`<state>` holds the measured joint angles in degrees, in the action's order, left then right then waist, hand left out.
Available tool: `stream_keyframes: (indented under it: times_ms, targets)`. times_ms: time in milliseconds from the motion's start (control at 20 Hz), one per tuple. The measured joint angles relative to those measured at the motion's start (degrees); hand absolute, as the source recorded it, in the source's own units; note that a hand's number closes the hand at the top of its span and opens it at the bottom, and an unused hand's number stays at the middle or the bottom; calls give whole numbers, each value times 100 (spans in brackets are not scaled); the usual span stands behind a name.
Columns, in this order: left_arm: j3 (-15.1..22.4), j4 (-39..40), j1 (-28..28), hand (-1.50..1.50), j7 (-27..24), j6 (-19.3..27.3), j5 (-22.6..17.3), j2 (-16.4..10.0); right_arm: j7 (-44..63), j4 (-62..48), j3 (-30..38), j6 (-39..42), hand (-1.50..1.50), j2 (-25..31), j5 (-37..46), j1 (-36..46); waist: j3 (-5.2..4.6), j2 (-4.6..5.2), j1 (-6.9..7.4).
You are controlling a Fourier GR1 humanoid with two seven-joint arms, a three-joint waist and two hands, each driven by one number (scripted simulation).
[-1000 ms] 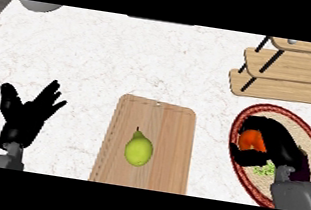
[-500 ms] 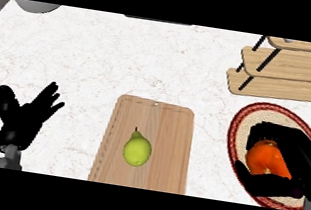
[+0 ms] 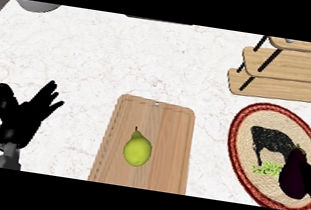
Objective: Pick the squash from the placemat and place it in the tiered shelf
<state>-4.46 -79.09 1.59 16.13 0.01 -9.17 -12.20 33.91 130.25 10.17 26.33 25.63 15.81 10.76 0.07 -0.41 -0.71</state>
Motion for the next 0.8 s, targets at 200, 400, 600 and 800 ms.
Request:
stream_keyframes:
  times_ms: [200,400,600,800]
  targets:
    - [25,-19,56,0,77,-27,15,12,941,-16,641,212,150,430,-746,862,-2,6,38]
    - [71,-63,79,0,138,-23,52,50,1366,-848,1148,298,150,1015,-1312,1848,-7,18,87]
    - [49,-62,60,0,86,-101,37,36,1287,-1907,1381,295,150,1506,-1413,2619,-4,31,130]
    - [86,-14,96,0,11,-44,123,127,1033,-3026,1230,222,150,1844,-1221,3412,3,40,170]
